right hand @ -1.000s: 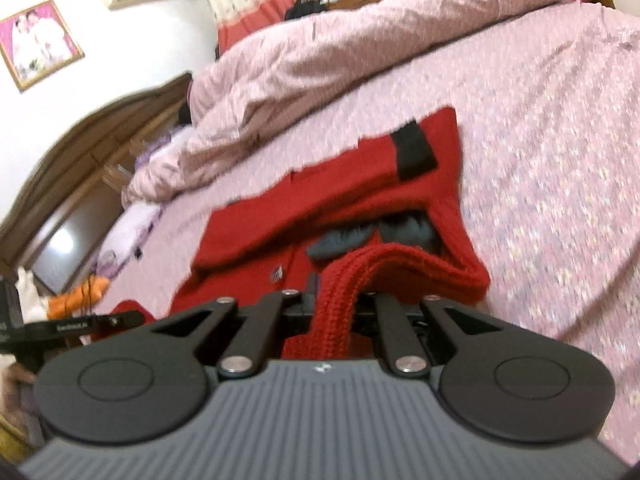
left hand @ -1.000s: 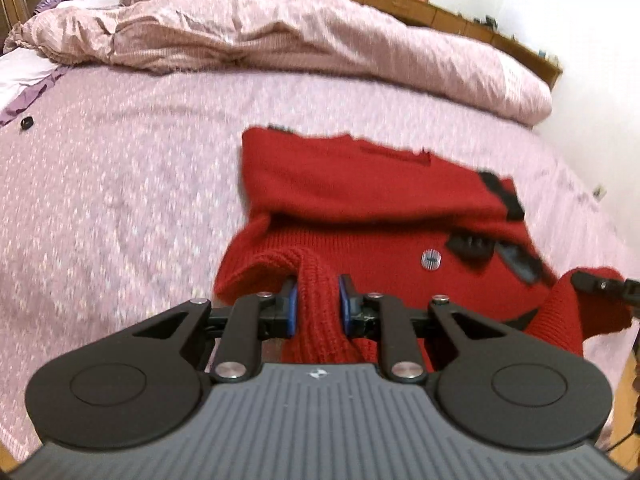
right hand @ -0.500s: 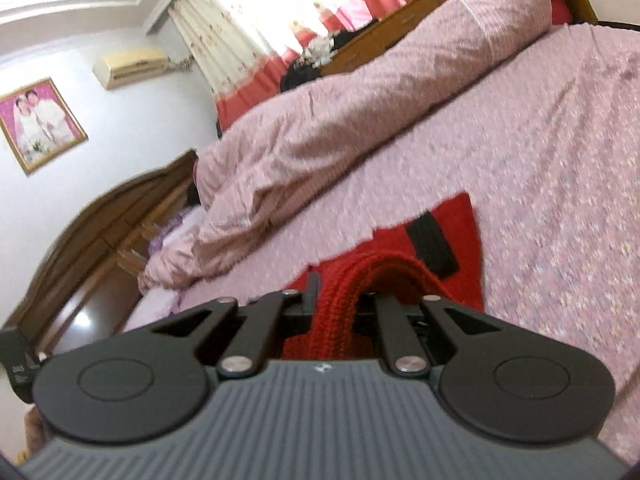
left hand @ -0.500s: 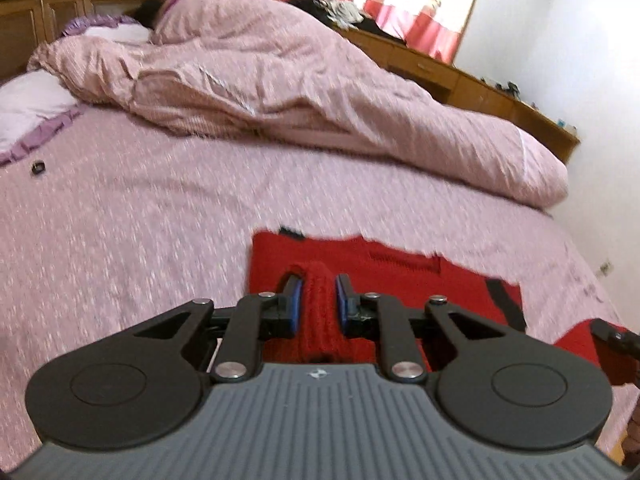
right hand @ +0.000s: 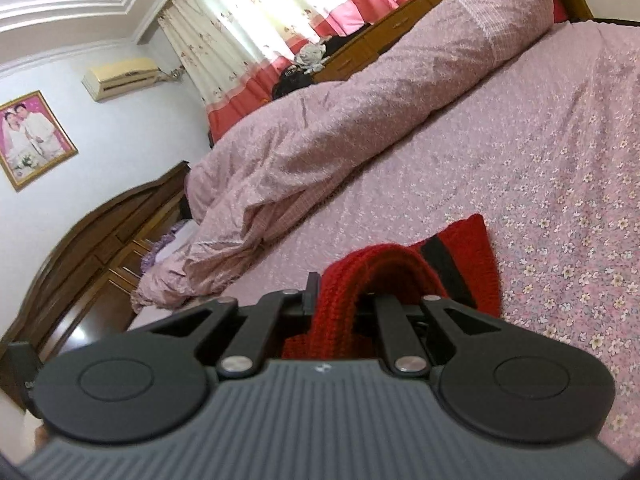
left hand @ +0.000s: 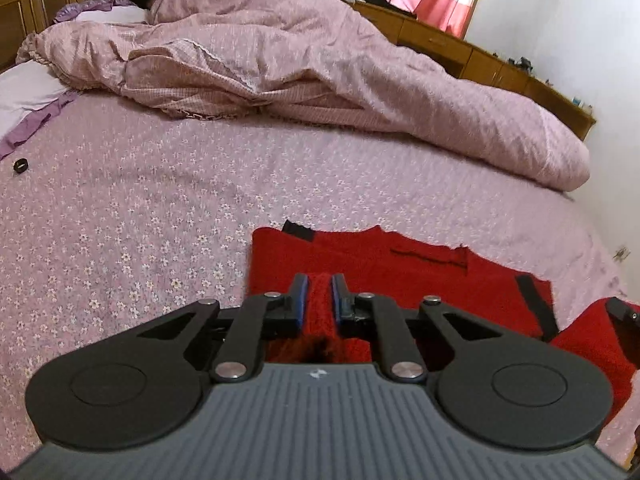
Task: Fold small clothes
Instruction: 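Lift the hem with both grippers and fold it over toward the collar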
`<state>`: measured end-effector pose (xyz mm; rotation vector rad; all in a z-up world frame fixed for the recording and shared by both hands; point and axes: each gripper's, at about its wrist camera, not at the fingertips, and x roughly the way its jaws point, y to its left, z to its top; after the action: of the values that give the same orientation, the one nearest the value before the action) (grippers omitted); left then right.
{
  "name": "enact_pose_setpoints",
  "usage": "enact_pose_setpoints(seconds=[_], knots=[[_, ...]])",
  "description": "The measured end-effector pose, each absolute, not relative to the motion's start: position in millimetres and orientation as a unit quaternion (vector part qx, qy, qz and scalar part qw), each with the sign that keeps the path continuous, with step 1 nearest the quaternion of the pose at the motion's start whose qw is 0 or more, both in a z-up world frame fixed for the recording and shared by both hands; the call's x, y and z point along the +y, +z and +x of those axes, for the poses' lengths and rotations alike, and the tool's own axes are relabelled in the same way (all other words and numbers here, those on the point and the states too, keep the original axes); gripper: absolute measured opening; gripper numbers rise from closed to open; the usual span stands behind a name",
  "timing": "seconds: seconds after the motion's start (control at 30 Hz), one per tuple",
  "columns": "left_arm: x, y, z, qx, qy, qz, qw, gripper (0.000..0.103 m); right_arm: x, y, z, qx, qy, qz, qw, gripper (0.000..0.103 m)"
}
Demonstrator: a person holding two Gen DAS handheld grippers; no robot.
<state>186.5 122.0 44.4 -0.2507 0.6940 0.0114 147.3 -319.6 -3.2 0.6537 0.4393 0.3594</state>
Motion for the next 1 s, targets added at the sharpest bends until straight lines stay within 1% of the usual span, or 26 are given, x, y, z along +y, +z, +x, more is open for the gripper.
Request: enact_pose_setpoints(seconds=[0.33,0.43,0.6,0.67,0.77,0.83,0.87,0.9,0.93,0.97,1.0], knots=[[125.0,47.1,252.4,0.333,0.03,-0.102,0.937,0.014,-325.2,-13.6,184.3,0.217,0.148,0.343,0.902,0.01],[122.7,35.6,282.6,0.349,0.034,-0.099,0.931,0.014,-325.9,-21.8,200.2,0.226,0.13,0.35,0.9,0.01],[119.0,0.7,322.7,0.38,0.042,-0.065,0.922,0.014,-327.2,-45.2,225.4,0.256,0.084,0.351,0.897,0.01],[119.9,-8.1,332.2,0.382,0.044,-0.053,0.921,0.015,-326.3,-56.6,233.7,0.271,0.07,0.35,0.894,0.01],[124.2,-6.8,337.7,0.371,0.039,-0.05,0.926,0.016,-324.8,-68.7,242.2,0.29,0.06,0.349,0.889,0.012],[127.9,-1.1,339.6,0.367,0.03,-0.054,0.928,0.022,-325.0,-69.9,243.3,0.291,0.065,0.346,0.89,0.012],[129.7,3.1,339.8,0.363,0.028,-0.053,0.93,0.028,-325.3,-68.8,243.2,0.293,0.068,0.344,0.89,0.013],[131.5,6.6,339.4,0.359,0.03,-0.048,0.932,0.037,-326.3,-67.3,243.1,0.296,0.07,0.343,0.889,0.013],[132.9,9.8,338.6,0.355,0.032,-0.043,0.934,0.043,-327.6,-65.6,242.5,0.297,0.076,0.342,0.888,0.016],[134.3,13.3,337.3,0.35,0.036,-0.038,0.935,0.056,-329.0,-63.4,242.3,0.298,0.082,0.34,0.888,0.021],[135.9,16.1,336.1,0.346,0.041,-0.036,0.936,0.065,-330.5,-60.4,240.9,0.298,0.087,0.336,0.889,0.024]])
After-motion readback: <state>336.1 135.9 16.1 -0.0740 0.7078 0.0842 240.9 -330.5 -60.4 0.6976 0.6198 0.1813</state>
